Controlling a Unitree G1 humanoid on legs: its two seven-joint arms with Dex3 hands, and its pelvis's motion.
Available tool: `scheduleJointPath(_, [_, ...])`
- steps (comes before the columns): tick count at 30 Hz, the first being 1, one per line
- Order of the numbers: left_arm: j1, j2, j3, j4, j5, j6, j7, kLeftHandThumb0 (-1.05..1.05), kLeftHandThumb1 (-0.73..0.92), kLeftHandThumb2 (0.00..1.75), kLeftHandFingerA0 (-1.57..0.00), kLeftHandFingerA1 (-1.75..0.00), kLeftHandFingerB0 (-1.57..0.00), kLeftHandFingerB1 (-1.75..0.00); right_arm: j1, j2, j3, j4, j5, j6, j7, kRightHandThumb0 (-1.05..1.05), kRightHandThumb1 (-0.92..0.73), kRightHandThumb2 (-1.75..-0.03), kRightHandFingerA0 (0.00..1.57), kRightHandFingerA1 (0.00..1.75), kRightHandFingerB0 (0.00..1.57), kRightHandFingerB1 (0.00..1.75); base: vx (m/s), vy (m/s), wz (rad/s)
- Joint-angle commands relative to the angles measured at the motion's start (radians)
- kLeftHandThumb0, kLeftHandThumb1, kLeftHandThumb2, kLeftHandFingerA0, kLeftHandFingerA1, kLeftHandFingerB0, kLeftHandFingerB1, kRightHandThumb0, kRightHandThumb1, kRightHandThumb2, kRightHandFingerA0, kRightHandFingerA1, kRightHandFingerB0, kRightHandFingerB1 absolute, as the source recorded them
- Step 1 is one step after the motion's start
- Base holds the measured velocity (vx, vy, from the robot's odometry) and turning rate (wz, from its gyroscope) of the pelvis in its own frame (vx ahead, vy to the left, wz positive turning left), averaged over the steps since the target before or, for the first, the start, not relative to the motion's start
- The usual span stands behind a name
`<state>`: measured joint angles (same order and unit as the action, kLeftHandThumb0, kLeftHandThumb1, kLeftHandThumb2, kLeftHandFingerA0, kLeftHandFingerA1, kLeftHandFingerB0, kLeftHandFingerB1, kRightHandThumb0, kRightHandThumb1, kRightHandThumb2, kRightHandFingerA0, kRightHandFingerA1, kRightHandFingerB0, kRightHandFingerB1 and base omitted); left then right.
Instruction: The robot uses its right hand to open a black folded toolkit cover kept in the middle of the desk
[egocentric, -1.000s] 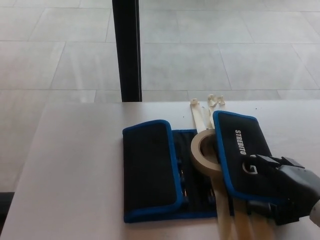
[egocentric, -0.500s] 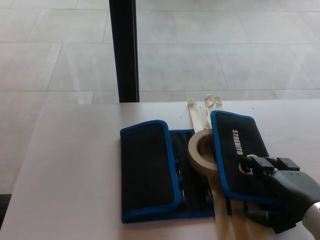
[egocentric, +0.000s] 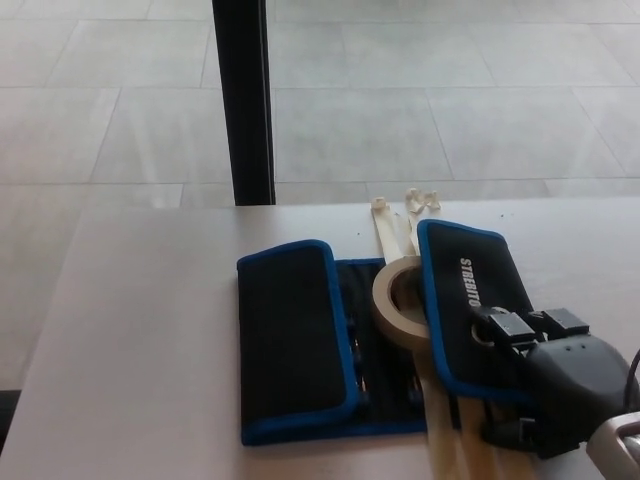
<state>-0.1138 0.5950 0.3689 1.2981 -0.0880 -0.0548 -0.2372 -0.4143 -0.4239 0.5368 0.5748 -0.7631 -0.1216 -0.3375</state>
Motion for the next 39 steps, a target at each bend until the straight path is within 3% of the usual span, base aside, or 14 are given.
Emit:
scheduleJointPath(1, [0.005,0.02,-0.011,0.0,0.005,0.002,0.009,-1.0,0.82,0.87,-0.32,-0.61,-0.27,-0.43,0.002,0.036,0.01,0.098,-0.095,0.05,-0.221,-0.43,-0.66,-0.62,0.95,1.33,0.36,0.35,0.0,0.0,0.0])
scheduleJointPath(3, [0.004,0.019,-0.003,0.003,-0.004,0.006,0.0,-0.99,0.81,0.87,-0.33,-0.58,-0.25,-0.42,-0.001,0.05,0.002,0.117,-0.085,0.048,-0.246,-0.49,-0.52,-0.89,1.06,1.27,0.29,0.5,0.0,0.0,0.0])
scheduleJointPath(4, [0.003,0.019,-0.003,0.004,-0.004,0.005,0.002,-0.93,0.92,0.76,-0.35,-0.58,-0.3,-0.39,-0.004,0.061,-0.005,0.134,-0.077,0.039,-0.277,-0.41,-0.68,-0.63,0.98,1.51,0.43,0.38,0.0,0.0,0.0])
scheduleJointPath(7, [0.005,0.013,-0.007,0.005,0.0,0.002,0.01,-0.99,0.8,0.89,-0.34,-0.59,-0.27,-0.43,0.0,0.076,-0.016,0.155,-0.067,0.037,-0.308,-0.36,-0.71,-0.61,1.0,1.51,0.45,0.38,0.0,0.0,0.0])
scheduleJointPath(8, [0.005,0.013,-0.002,0.001,-0.008,0.006,-0.001,-0.88,0.75,1.15,-0.32,-0.63,-0.24,-0.51,-0.003,0.095,-0.018,0.185,-0.067,0.03,-0.359,-0.31,-0.69,-0.65,1.0,1.7,0.54,0.42,0.0,0.0,0.0])
scheduleJointPath(11, [0.001,0.011,0.003,0.001,-0.013,0.011,-0.005,-0.88,0.75,1.15,-0.33,-0.63,-0.24,-0.51,-0.002,0.104,-0.021,0.207,-0.064,0.011,-0.394,-0.27,-0.72,-0.65,0.97,1.71,0.61,0.44,0.0,0.0,0.0])
scheduleJointPath(12, [0.001,0.012,-0.004,0.001,-0.006,0.007,-0.007,-0.92,0.92,0.76,-0.33,-0.58,-0.28,-0.39,-0.005,0.108,-0.018,0.22,-0.068,0.014,-0.408,-0.3,-0.68,-0.62,0.92,1.75,0.82,0.49,0.0,0.0,0.0])
scheduleJointPath(19, [0.002,0.011,-0.01,-0.001,-0.002,0.004,-0.005,-0.99,0.83,0.86,-0.3,-0.59,-0.24,-0.42,-0.019,0.127,-0.008,0.288,-0.072,-0.013,-0.471,-0.24,-0.63,-0.77,0.9,1.51,0.92,0.86,0.0,0.0,0.0])
scheduleJointPath(23, [0.0,0.006,0.002,0.002,-0.015,0.013,0.005,-0.93,0.92,0.74,-0.32,-0.58,-0.29,-0.4,-0.023,0.136,-0.034,0.309,-0.042,-0.039,-0.507,-0.23,-0.64,-0.84,0.91,1.61,0.89,0.89,0.0,0.0,0.0])
scheduleJointPath(29, [0.011,0.0,-0.012,0.0,-0.003,0.0,0.003,-1.0,0.82,0.89,-0.31,-0.58,-0.24,-0.42,0.025,0.373,-0.469,0.244,0.411,-0.085,-0.546,-0.27,-0.66,-0.76,0.93,1.64,0.94,0.98,0.0,0.0,0.0])
scheduleJointPath(31, [0.011,-0.002,-0.011,0.0,-0.003,0.0,0.003,-1.0,0.82,0.89,-0.31,-0.58,-0.24,-0.42,0.023,0.386,-0.497,0.244,0.413,-0.089,-0.543,-0.27,-0.66,-0.76,0.93,1.64,0.94,0.98,0.0,0.0,0.0])
scheduleJointPath(33, [0.008,-0.002,-0.009,-0.004,-0.006,0.008,0.011,-1.0,0.81,0.86,-0.3,-0.59,-0.26,-0.42,0.009,0.47,-0.673,0.18,0.625,-0.099,-0.513,-0.23,-0.62,-0.91,0.93,1.56,0.94,0.97,0.0,0.0,0.0])
scheduleJointPath(36, [0.009,0.003,-0.017,-0.003,0.002,0.003,0.007,-0.94,0.92,0.74,-0.25,-0.56,-0.26,-0.39,-0.035,0.505,-0.81,0.172,0.777,-0.147,-0.491,-0.1,-0.53,-1.0,0.98,1.34,1.02,0.86,0.0,0.0,0.0])
scheduleJointPath(39, [0.007,0.003,-0.01,0.006,-0.002,0.003,0.009,-0.94,0.92,0.76,-0.26,-0.56,-0.24,-0.38,-0.092,0.517,-0.968,0.141,0.948,-0.154,-0.49,-0.11,-0.56,-0.94,0.97,1.45,0.97,0.82,0.0,0.0,0.0])
